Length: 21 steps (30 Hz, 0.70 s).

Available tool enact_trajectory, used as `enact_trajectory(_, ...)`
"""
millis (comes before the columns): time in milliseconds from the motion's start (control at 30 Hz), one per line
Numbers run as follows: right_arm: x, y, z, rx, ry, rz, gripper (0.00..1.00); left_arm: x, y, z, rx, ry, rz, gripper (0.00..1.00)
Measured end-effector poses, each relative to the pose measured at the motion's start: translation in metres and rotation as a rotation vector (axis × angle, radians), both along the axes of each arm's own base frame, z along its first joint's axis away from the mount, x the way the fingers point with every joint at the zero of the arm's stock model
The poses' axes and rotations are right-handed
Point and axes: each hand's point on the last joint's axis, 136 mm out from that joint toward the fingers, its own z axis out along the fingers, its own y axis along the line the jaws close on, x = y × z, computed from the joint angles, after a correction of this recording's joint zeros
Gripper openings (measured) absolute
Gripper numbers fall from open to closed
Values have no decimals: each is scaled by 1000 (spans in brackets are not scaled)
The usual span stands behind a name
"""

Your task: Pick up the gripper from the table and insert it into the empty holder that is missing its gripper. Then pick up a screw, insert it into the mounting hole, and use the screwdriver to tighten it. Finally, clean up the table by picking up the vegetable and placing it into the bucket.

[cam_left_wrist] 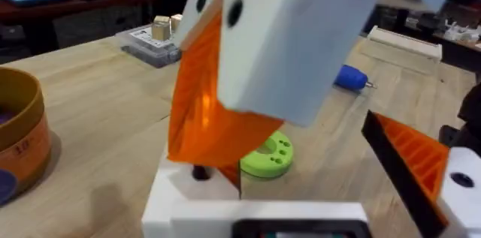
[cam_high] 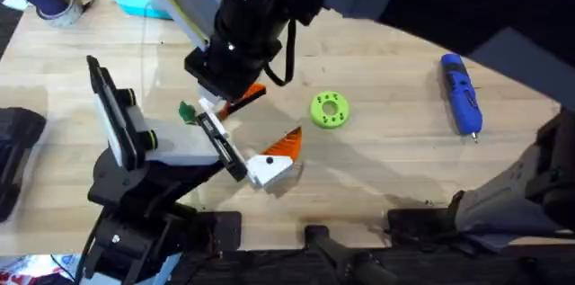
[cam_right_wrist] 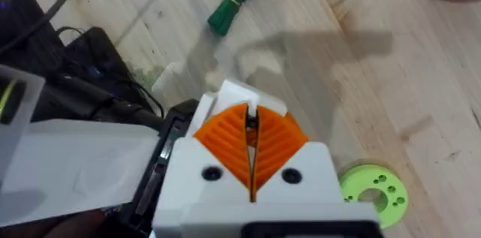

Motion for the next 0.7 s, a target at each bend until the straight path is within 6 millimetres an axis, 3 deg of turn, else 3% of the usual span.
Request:
enact_trajectory(167,0,0,0,1,3,-1,26,0,0,0,0,0,0,990)
enact_trajectory(367,5,-7,-2,-26,-9,-14,902,1,0,0,0,0,5,990)
enact_trajectory(400,7,-11,-2,-32,-9,-22,966,0,0,0,0,0,3,990)
enact_trajectory(600,0,-33,-6,-110,35,-35,996,0,0,0,0,-1,3,990)
enact_trajectory(700,-7,-53,2,-144,46,-48,996,0,0,0,0,-1,3,990)
